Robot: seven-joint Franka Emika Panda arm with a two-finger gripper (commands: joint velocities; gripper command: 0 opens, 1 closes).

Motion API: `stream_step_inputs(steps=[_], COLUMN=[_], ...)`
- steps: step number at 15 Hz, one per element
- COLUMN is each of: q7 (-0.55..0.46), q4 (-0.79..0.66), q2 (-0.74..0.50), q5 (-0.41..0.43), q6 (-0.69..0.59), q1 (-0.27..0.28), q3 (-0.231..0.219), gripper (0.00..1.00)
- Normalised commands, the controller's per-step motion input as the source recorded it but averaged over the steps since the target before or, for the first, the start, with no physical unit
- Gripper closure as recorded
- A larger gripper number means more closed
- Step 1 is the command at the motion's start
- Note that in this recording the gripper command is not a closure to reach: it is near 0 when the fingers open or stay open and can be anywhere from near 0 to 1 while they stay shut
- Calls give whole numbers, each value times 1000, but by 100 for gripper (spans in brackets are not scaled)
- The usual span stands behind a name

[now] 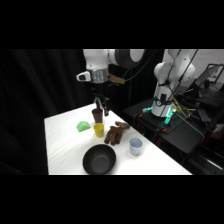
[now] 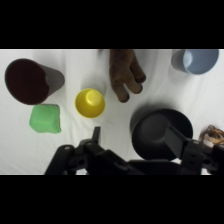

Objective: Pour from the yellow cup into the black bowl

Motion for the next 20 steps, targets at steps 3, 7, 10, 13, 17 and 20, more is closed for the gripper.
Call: stream_step_inputs(steps=[3, 7, 10, 13, 17, 20], q7=[-42, -238, -263, -213, -116, -25], q4=[-2, -41, -141, -165, -116, -35], q2=[-21, -35, 16, 74, 131, 180], q5=[-4, 157, 287, 267, 142, 44], q6=[7, 135, 368, 435, 389, 337], q1=[-23, -71, -80, -51, -24, -17], q3=[6, -25, -29, -10, 11, 19], gripper=[0, 0, 0, 0, 0, 0])
